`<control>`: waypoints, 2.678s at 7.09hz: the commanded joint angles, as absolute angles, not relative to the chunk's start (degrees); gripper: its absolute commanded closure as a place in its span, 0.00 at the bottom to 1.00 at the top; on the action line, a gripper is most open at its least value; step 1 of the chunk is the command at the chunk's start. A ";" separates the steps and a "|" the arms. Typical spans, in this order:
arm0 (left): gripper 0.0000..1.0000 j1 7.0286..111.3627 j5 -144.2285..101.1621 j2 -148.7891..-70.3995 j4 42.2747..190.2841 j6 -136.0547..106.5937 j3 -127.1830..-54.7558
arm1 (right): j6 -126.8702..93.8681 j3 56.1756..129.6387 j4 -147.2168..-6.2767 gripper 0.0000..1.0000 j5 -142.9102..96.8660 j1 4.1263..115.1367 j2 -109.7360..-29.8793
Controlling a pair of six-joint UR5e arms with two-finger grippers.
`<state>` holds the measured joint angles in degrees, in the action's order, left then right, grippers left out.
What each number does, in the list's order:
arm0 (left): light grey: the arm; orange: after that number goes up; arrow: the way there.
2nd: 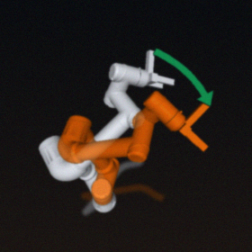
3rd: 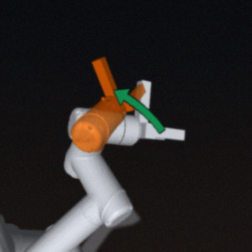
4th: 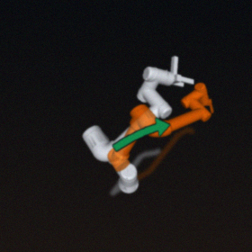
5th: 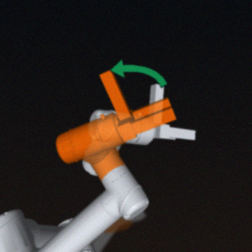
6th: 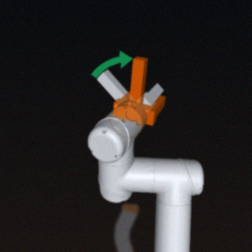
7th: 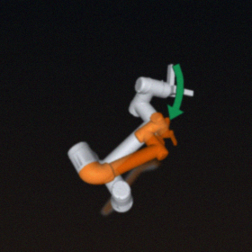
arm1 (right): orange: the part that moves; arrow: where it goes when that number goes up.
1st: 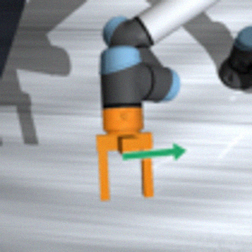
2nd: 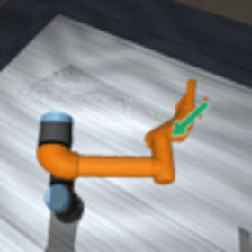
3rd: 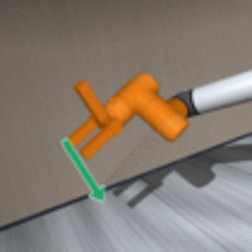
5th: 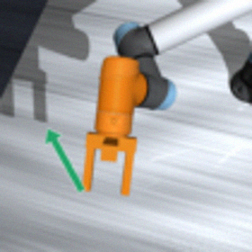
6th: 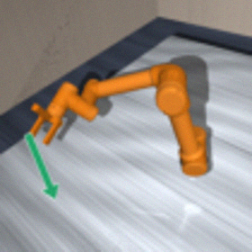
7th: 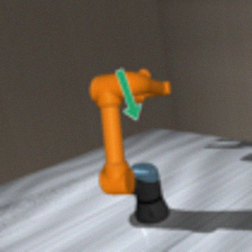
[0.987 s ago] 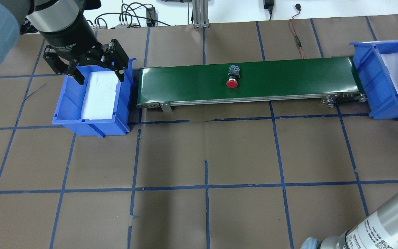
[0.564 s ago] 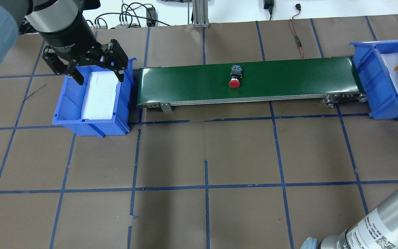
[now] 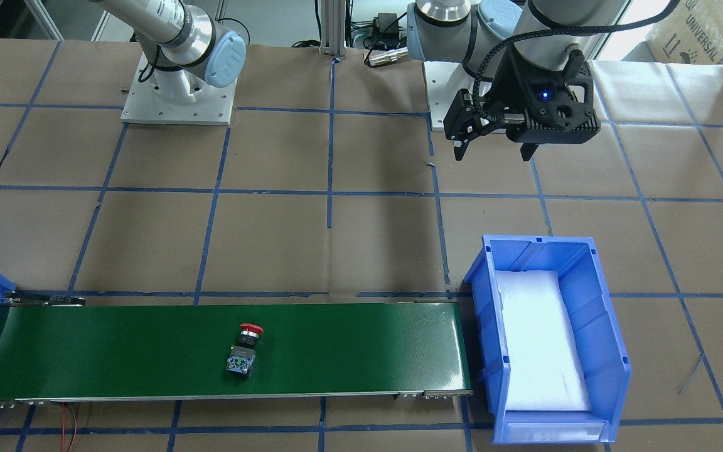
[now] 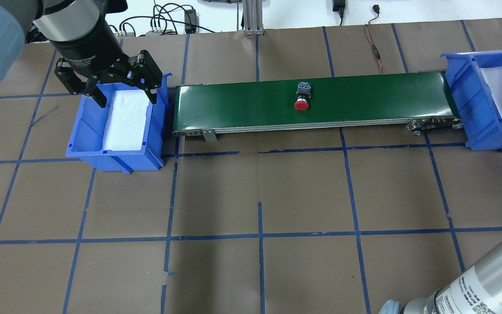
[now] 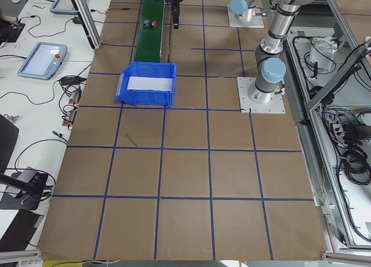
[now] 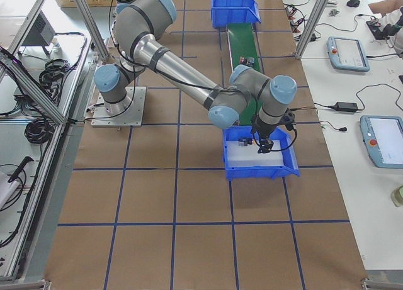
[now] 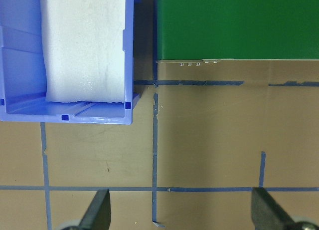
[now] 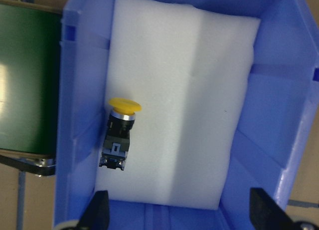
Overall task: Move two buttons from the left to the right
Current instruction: 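Open the right gripper and move it back over the conveyor, then lower the right gripper onto the red button and grasp it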
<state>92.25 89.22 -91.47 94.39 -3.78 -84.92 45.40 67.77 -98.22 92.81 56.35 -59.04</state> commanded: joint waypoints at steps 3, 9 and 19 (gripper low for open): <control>0.00 92.20 89.38 -91.23 94.39 -3.69 -84.99 | 33.97 68.02 -93.34 0.00 92.55 72.38 -63.55; 0.00 91.93 89.21 -91.23 94.39 -3.60 -84.99 | 7.00 78.82 -109.31 0.00 91.41 88.47 -62.32; 0.00 91.93 89.12 -90.97 94.39 -3.60 -85.17 | -10.18 77.87 -113.64 0.27 91.76 92.37 -55.64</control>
<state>91.93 89.12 -91.04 94.39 -3.61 -85.11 -8.45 78.17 -113.63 91.59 92.51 -56.16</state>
